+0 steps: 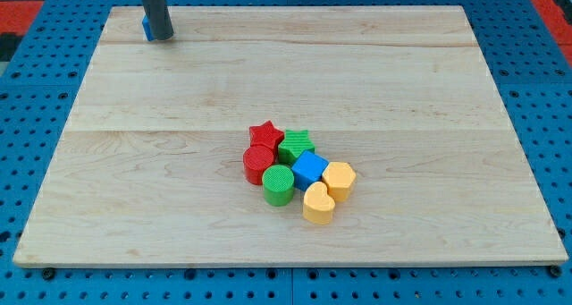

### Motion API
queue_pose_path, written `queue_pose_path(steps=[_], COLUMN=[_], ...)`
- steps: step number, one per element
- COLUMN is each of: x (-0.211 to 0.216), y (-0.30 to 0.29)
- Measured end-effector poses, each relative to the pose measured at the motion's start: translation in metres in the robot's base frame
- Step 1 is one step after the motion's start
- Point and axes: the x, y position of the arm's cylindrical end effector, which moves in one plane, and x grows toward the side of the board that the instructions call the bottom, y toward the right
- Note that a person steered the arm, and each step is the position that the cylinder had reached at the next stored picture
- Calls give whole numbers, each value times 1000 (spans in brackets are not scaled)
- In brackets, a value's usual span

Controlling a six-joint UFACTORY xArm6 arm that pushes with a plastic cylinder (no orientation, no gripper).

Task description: Move the arm to the left of red star

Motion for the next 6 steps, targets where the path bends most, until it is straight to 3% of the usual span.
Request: queue_pose_path(steps=[2, 5, 6], x=[7, 92, 101], y=[11, 106, 93])
